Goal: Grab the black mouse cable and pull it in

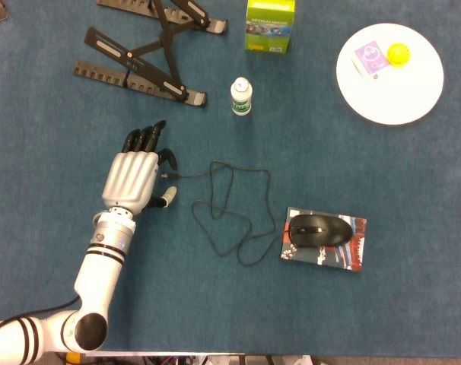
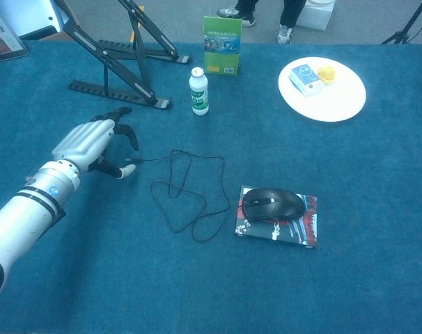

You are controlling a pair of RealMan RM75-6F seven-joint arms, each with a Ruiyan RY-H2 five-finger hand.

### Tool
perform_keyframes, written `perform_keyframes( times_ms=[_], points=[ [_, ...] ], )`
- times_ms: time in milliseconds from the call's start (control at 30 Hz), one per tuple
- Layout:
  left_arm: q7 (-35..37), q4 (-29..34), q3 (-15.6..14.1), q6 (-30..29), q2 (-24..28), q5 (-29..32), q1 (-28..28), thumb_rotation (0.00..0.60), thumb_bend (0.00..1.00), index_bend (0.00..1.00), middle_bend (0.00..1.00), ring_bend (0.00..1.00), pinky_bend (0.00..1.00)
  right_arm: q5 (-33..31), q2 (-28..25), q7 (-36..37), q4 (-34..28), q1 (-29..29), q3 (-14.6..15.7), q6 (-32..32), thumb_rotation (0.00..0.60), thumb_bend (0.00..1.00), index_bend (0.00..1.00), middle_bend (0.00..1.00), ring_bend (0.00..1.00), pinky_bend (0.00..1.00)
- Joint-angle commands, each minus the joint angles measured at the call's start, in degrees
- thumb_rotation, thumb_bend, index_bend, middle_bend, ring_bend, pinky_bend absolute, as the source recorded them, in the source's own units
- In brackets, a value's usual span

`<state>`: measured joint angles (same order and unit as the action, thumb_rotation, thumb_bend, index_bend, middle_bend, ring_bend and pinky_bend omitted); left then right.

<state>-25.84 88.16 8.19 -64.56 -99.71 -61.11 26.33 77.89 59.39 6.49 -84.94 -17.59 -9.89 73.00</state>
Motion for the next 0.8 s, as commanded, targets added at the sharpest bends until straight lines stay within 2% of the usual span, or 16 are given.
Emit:
perform_keyframes(
  times_ms=[33,433,800],
  points=[
    [-0.03,-0.96,0.34,0.7,-0.71,0.74,0.64,0.6,0.27,0.43,0.0,0.0,0.0,-0.03,0.26,0.77,0.77,0.26,0.1,0.1,0.6,0.11,0.36,0.19,0.11,0.21],
    [1.86,-5.16,1.97,2.33,-2.45,2.86,2.41,0.6,0.27,0.44,0.0,0.0,0.0,0.31,0.61,1.89,1.77,0.69,0.25,0.34,0.6,0.11,0.36,0.19,0.11,0.21],
    [1.32,-3.79,1.34,1.88,-1.86,5.11,2.02,0.6,0.27,0.45,0.0,0.0,0.0,0.42,1.13,2.02,2.26,0.58,0.27,-0.01,0.6,0.11,0.36,0.19,0.11,0.21]
  ],
)
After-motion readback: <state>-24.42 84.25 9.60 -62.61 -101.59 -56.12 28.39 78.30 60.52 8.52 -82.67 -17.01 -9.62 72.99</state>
